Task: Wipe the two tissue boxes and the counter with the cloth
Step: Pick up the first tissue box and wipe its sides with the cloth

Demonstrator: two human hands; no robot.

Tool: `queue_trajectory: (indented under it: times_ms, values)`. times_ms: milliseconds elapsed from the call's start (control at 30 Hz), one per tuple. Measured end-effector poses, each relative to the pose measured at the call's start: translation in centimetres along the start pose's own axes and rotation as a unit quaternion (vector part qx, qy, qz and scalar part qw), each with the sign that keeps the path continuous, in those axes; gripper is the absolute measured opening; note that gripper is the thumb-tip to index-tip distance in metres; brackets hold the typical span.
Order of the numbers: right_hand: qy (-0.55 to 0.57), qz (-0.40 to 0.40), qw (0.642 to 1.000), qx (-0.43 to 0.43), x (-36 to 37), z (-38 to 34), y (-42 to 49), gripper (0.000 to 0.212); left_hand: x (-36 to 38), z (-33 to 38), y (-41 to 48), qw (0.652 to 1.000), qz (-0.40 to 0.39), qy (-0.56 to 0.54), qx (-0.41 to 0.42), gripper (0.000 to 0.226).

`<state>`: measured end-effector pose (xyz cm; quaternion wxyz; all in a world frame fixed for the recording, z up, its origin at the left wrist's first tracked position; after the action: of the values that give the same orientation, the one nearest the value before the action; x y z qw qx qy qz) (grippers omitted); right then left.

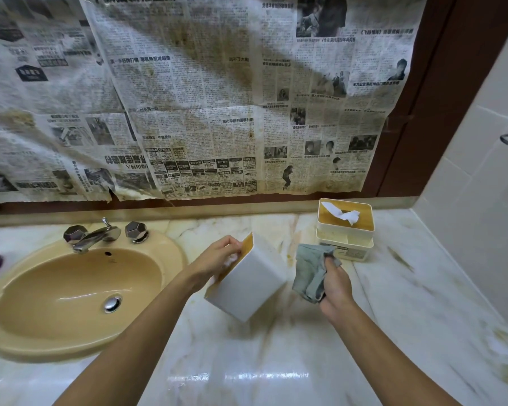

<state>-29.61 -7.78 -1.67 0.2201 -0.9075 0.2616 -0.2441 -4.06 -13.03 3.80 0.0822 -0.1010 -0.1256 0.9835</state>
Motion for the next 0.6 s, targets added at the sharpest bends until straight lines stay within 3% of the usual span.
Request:
queue_trajectory:
  times_ms: [100, 233, 300, 367, 433, 467, 533, 600]
  values:
    - [-0.015, 0.006, 0.999, -0.033, 0.2, -0.9, -1.1, 0.024, 0.2, 0.0, -0.3, 1.0, -0.005, -0.006, 0.012, 0.013]
    - [-0.124, -0.046, 0.958, -0.253, 2.6, -3.3, -5.7, 0.023, 0.4, -0.4, -0.8, 0.998, -0.049, -0.024, 0.017, 0.018]
    - [-0.189, -0.147, 0.906, -0.35, 4.7, -2.8, -8.5, 0.034, 0.8, -0.5, -0.9, 0.997, -0.07, -0.041, 0.02, 0.024]
    - [-0.294, -0.24, 0.811, -0.444, 6.6, -1.4, -10.4, 0.05, 1.2, -0.3, -0.9, 0.994, -0.085, -0.064, 0.038, 0.029]
    - [-0.38, -0.257, 0.702, -0.544, 7.6, -0.2, -10.5, 0.058, 1.2, 0.1, -0.9, 0.992, -0.087, -0.074, 0.044, 0.032]
    - [-0.395, -0.257, 0.685, -0.555, 7.7, -0.1, -10.1, 0.061, 1.1, 0.2, -0.9, 0.992, -0.088, -0.075, 0.051, 0.03]
    - [-0.388, -0.273, 0.704, -0.528, 8.1, -0.1, -8.9, 0.061, 0.8, 0.7, -1.0, 0.992, -0.086, -0.071, 0.065, 0.021]
    - [-0.364, -0.289, 0.749, -0.473, 8.6, -0.6, -7.6, 0.053, 0.4, 0.9, -1.1, 0.991, -0.091, -0.067, 0.07, 0.015]
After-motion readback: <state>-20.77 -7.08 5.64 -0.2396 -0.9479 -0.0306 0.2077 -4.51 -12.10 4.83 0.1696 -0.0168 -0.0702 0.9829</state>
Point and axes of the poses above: each hand's wrist, its own y-axis towards the middle knuckle, its own x-axis out of the palm, z = x × y, the point moved 6 cm from there along y, towards the middle knuckle, and after that the axes turned 6 degrees about z, right-handed, at the moved point
